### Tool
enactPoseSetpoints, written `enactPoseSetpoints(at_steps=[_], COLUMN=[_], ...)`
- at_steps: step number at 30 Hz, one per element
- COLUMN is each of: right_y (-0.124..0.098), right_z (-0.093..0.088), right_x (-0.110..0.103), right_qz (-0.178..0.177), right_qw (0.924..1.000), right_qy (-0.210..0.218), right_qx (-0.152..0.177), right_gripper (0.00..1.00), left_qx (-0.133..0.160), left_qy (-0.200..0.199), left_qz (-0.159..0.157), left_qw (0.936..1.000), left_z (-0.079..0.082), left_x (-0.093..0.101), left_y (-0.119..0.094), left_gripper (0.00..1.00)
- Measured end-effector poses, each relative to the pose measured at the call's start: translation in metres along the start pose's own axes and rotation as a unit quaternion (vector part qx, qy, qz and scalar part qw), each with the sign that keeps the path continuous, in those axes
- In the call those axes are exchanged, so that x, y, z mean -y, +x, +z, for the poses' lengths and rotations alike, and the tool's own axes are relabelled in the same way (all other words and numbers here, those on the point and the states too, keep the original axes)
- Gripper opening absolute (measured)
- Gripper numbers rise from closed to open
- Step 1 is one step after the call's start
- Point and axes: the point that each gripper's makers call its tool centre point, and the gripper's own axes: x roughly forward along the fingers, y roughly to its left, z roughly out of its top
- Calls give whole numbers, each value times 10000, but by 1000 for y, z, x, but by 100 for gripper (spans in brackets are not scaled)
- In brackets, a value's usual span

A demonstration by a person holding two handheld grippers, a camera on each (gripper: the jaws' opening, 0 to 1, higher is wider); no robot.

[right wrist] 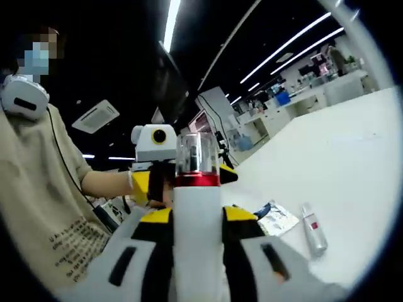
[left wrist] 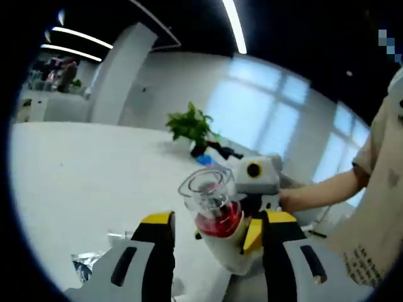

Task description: Arrange the skincare products in the storage area until every visible bottle or jar stands upright without overlapping.

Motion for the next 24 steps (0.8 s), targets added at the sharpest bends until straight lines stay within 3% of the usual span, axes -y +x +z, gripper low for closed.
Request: enactPoseSetpoints(at_steps=[6, 12, 14, 18, 24], right_y=[-4, -7, -7, -8, -12], right_z=[3, 6, 8, 12, -5], right_x=[6, 16, 20, 33, 57], right_qz=[23, 11, -62, -307, -743], right_qw=[9997, 9996, 9998, 9995, 9948], right_qy=[151, 194, 131, -46, -559], right_qx=[172, 188, 154, 109, -411], right_gripper=[29, 29, 29, 31, 34], left_qx=[-148, -180, -340, -733, -1154], left_qy=[119, 201, 218, 653, 1130], left_qz=[-164, -110, -89, -98, 68], left_qw=[9997, 9996, 9991, 9951, 9869], left_z=[-7, -1, 2, 5, -13], left_x=[4, -7, -10, -15, -24], left_y=[11, 20, 24, 34, 49], left_gripper=[34, 30, 29, 27, 26])
